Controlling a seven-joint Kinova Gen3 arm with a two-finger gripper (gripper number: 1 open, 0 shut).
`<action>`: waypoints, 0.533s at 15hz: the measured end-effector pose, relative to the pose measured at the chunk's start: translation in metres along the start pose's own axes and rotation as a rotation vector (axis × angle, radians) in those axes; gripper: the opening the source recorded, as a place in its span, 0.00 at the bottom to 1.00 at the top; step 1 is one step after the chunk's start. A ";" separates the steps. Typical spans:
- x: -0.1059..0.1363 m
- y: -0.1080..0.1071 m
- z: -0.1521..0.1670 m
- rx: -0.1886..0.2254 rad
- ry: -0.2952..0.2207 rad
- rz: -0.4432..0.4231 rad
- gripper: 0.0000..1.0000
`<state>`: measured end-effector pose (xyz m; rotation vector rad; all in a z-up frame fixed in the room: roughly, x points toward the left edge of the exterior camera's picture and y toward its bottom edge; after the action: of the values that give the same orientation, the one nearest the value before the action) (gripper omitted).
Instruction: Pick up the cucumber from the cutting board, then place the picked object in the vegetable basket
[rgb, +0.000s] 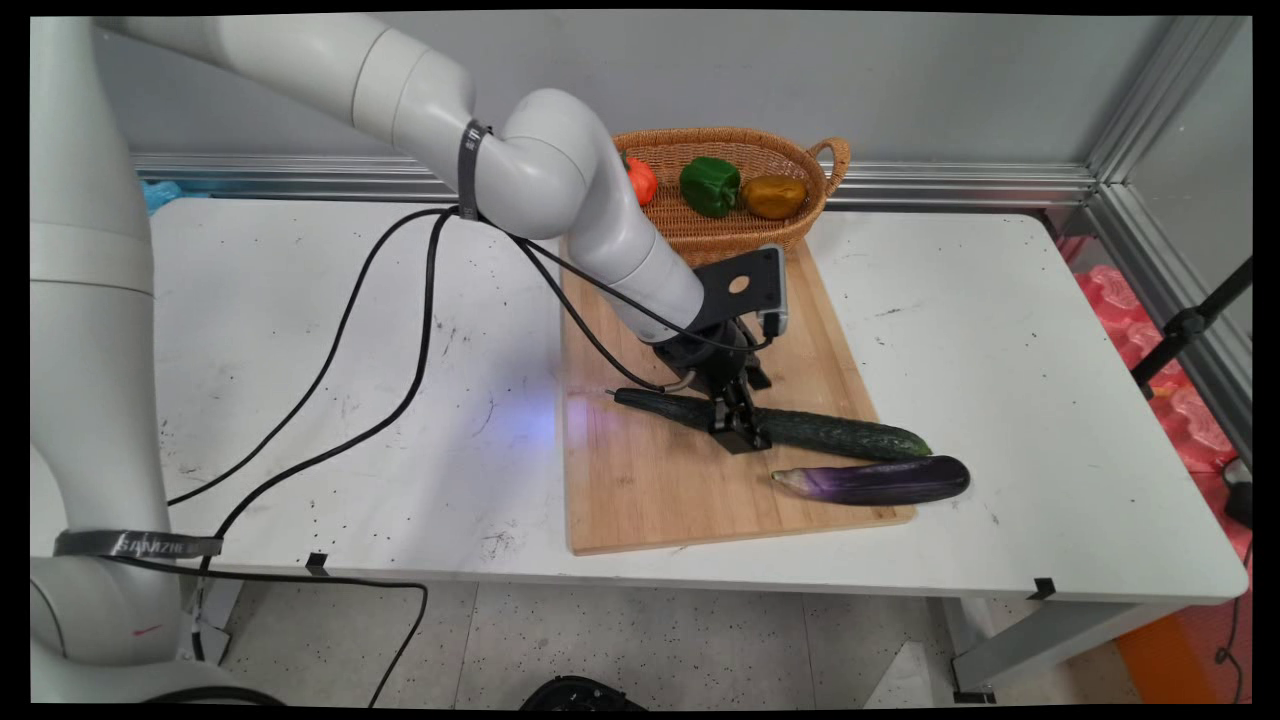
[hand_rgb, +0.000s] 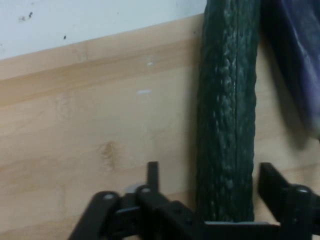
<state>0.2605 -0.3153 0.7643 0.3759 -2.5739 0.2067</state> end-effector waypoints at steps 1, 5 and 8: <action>0.000 0.000 0.001 -0.004 0.000 -0.005 0.00; -0.002 -0.001 0.002 -0.017 0.001 -0.020 0.00; 0.000 -0.004 0.000 -0.024 0.006 -0.032 0.00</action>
<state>0.2613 -0.3188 0.7646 0.4062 -2.5605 0.1648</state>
